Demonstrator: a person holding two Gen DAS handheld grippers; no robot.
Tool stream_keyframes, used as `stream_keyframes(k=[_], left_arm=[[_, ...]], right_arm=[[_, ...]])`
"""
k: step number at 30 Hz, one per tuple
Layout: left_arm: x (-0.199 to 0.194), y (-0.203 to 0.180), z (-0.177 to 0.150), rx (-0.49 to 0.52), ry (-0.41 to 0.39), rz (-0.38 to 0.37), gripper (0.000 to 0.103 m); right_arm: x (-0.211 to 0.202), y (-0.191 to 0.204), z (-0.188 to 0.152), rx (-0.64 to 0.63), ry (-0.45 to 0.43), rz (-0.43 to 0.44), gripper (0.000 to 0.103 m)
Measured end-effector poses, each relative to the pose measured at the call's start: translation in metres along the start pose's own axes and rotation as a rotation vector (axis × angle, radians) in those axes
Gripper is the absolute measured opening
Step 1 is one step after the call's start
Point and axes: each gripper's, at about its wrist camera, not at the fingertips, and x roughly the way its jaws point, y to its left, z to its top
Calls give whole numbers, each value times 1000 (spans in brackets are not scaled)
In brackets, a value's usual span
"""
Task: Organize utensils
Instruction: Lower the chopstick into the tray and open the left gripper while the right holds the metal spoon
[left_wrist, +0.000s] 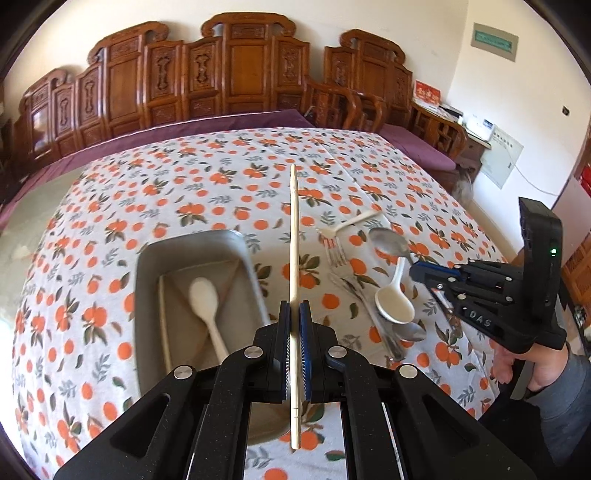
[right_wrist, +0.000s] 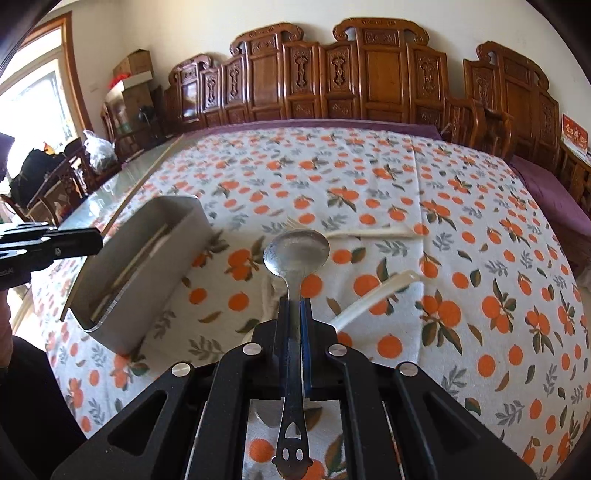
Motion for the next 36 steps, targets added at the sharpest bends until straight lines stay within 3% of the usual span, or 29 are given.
stream_keyframes(k=[9, 23, 36], left_arm=[[-8, 26, -3, -47, -9, 48, 4], [41, 63, -24, -98, 125, 120, 4], [50, 69, -25, -100, 158, 157, 5]], right_arm=[[-5, 9, 3, -12, -19, 27, 7], [4, 8, -1, -18, 4, 26, 7], [7, 21, -4, -39, 20, 30, 7]])
